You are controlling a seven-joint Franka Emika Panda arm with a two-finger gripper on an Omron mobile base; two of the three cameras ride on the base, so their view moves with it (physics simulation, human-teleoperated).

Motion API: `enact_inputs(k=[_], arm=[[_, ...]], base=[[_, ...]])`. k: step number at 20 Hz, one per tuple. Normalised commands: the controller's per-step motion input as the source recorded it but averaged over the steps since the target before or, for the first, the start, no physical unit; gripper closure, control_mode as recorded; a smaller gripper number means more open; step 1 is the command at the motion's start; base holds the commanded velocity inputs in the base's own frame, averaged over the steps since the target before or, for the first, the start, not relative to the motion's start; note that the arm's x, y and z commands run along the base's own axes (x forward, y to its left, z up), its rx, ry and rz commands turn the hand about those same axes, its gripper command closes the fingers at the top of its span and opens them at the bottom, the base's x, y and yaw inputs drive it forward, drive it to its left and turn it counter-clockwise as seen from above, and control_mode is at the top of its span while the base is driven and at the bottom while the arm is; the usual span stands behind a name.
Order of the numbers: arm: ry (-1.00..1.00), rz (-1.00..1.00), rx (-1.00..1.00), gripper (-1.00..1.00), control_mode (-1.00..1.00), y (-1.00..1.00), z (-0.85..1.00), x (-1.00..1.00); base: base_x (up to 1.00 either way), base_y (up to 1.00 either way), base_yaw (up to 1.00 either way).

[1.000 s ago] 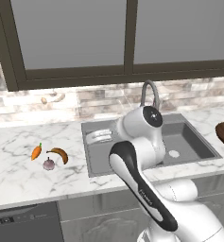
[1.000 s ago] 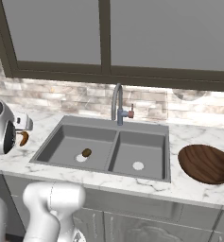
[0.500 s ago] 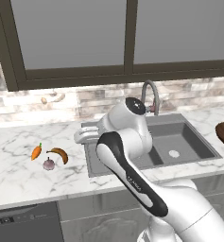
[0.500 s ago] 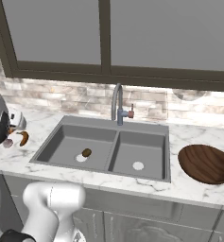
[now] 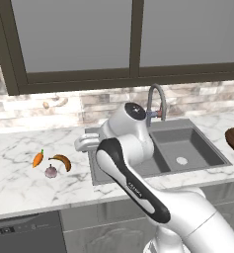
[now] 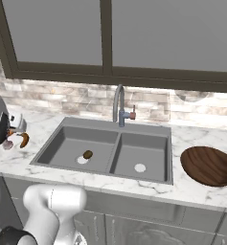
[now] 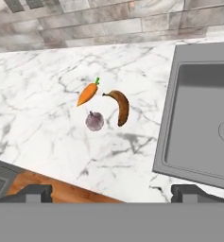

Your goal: There is a mixed pile of frozen fruits and vegetables on the counter. Locate all the frozen vegetables and place the items in a bowl on the counter. Take all the frozen fruits and defrost them in a running sink.

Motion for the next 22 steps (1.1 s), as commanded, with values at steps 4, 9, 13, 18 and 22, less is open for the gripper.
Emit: enact_inputs(k=[4,9,13,18,22], arm=[[0.0,0.0,0.0,-1.0,-1.0,0.0,-0.11,0.14],[0.0,0.0,0.0,-1.0,-1.0,0.0,-0.05,0.24],[0.0,0.0,0.0,-1.0,-1.0,0.01,-0.01,0.36],[0.0,0.0,0.0,-1.0,-1.0,0.04,-0.03,0.32],[0.01,0.0,0.0,-1.0,-1.0,0.07,-0.11,0.27]], base=[[0.0,0.0,0.0],[0.0,0.0,0.0],[0.0,0.0,0.0],[0.0,0.0,0.0],[0.0,0.0,0.0]])
